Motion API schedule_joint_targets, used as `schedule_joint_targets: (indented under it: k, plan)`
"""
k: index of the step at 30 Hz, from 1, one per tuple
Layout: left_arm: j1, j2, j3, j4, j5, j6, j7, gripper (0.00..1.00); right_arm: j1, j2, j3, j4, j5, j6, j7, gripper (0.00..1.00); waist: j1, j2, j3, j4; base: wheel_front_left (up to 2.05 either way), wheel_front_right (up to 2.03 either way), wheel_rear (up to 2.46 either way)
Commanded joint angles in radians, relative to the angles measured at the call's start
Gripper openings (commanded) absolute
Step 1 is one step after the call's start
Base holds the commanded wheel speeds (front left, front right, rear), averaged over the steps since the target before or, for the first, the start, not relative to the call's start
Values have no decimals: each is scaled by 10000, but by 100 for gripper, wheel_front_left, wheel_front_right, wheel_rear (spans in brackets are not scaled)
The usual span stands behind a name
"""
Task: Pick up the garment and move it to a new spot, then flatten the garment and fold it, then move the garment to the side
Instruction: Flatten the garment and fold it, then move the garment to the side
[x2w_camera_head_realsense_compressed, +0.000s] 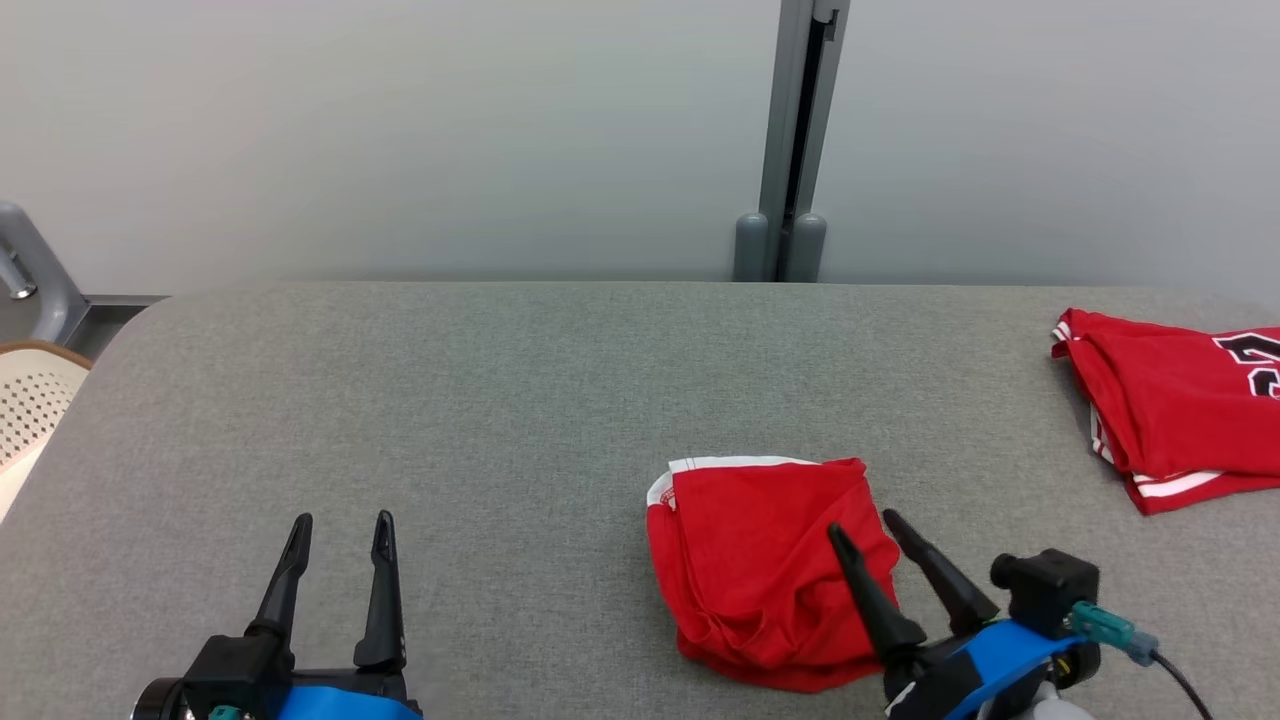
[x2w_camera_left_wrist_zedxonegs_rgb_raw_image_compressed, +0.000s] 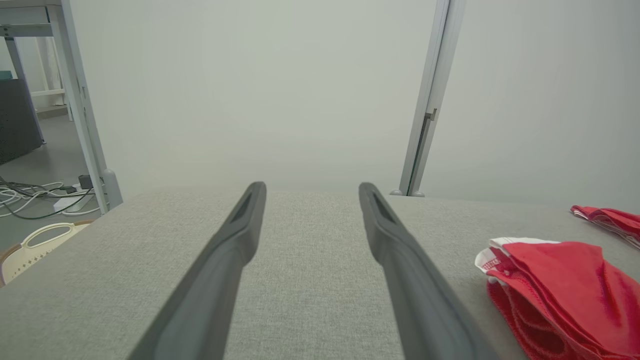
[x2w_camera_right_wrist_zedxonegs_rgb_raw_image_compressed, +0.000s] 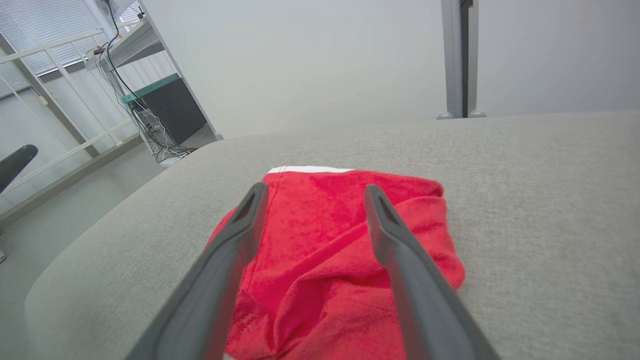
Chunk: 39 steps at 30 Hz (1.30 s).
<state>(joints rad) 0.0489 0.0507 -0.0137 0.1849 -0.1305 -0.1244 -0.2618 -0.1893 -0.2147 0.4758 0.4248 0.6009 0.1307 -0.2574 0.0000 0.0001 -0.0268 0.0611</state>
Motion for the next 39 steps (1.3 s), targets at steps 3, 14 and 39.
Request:
schedule_joint_targets:
  k: [3, 14, 39]
  plan:
    - [29, -3, 47, -77, 83, -85, -41, 100, 410, -64, -1084, -599, -507, 1, -84, 100, 0, -1, -60, -258, 0, 0, 0]
    - [138, 3, 150, -49, 394, 32, -41, 100, 1807, 738, -3901, -2284, -2414, 1, -84, 100, 0, -1, -215, -585, 0, 0, 0]
    - [429, 140, 58, 115, 743, 328, -43, 100, 2775, 1617, -5112, -2596, -4205, 1, -47, 100, 0, -1, -398, -439, 0, 0, 0]
